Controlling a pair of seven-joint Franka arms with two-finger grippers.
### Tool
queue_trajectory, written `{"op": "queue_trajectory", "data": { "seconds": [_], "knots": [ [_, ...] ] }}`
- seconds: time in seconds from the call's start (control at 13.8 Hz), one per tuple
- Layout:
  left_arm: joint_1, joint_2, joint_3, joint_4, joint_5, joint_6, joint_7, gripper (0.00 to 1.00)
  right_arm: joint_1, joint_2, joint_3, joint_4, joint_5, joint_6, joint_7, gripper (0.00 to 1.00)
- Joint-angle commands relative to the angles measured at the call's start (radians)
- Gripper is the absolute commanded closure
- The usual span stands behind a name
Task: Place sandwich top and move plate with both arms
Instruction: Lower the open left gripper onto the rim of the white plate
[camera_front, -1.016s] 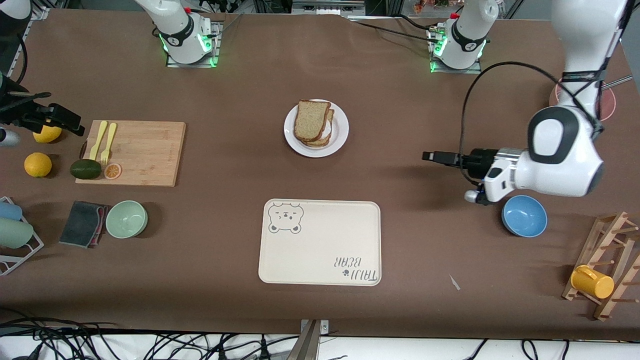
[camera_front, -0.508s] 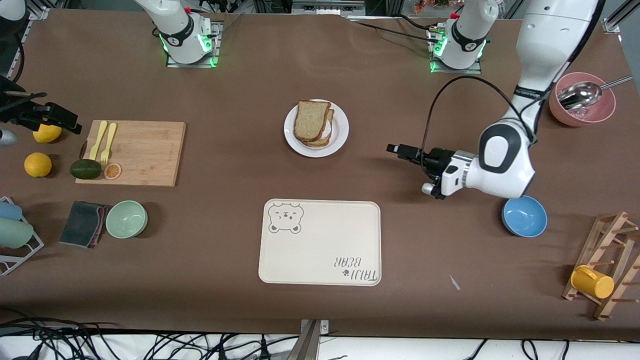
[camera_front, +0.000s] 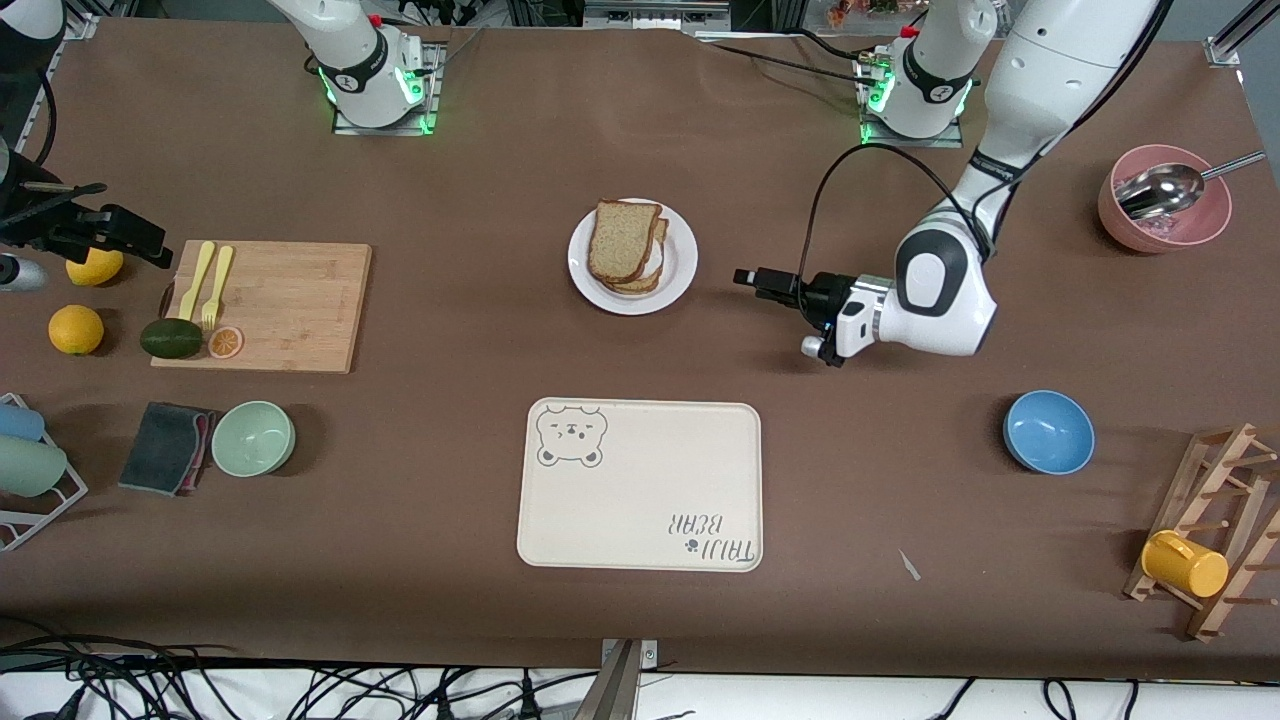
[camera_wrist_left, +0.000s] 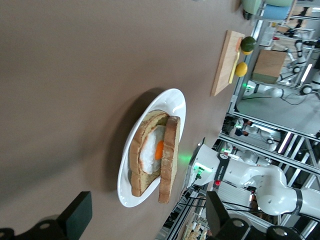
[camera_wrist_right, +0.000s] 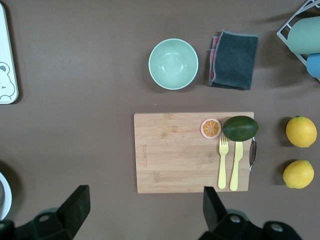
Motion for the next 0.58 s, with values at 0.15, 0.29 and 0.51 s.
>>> {"op": "queue_trajectory", "data": {
  "seconds": [0.15,0.29,0.51],
  "knots": [
    [0.001,-0.023,-0.031,-0.085,-0.145,0.050,0.248,0.00,0.012,-0.014,-0.012,-0.002,0.009,-0.011,-0.012,0.00],
    [0.001,-0.011,-0.031,-0.136,-0.258,0.048,0.449,0.00,0.012,-0.014,-0.004,-0.002,0.009,-0.013,-0.014,0.00],
    [-0.008,0.001,-0.038,-0.136,-0.283,0.048,0.389,0.00,0.010,-0.013,0.005,0.003,0.009,-0.020,-0.012,0.00]
  ]
}}
